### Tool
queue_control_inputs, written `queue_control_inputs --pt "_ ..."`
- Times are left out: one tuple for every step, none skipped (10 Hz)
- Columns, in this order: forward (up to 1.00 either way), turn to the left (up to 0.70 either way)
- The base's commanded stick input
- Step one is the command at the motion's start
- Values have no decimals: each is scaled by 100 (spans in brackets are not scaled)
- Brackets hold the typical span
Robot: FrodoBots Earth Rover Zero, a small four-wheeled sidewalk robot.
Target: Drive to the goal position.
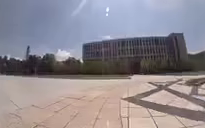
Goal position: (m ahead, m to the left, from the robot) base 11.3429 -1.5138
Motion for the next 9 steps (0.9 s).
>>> queue_control_inputs --pt "50 1" --pt "50 1" --pt "50 1" --pt "50 1" --pt "50 1" --pt "50 1" --pt "50 1" --pt "50 1" --pt "50 1"
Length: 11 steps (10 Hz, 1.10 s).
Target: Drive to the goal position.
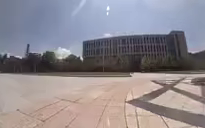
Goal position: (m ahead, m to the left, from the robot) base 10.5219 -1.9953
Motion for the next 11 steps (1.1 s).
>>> queue_control_inputs --pt "50 1" --pt "50 1" --pt "50 1" --pt "50 1" --pt "50 1" --pt "50 1" --pt "50 1" --pt "50 1" --pt "50 1" --pt "50 1" --pt "50 1"
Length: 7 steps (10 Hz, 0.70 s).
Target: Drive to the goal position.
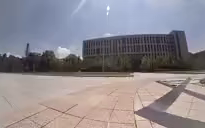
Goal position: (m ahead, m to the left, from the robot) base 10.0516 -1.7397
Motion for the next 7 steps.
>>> queue_control_inputs --pt "50 1" --pt "50 1" --pt "50 1" --pt "50 1" --pt "50 1" --pt "50 -24" --pt "50 -36"
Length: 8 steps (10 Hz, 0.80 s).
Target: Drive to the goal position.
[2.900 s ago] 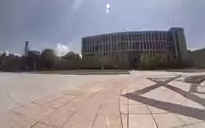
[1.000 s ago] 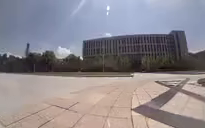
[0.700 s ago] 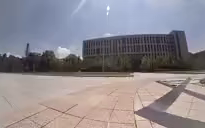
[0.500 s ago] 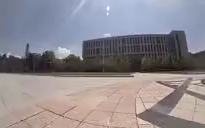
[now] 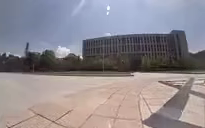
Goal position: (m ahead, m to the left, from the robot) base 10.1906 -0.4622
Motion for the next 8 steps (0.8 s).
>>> queue_control_inputs --pt "50 -45" --pt "50 -49" --pt "50 -49" --pt "50 -31" --pt "50 -6" --pt "50 -4" --pt "50 -1" --pt "50 1"
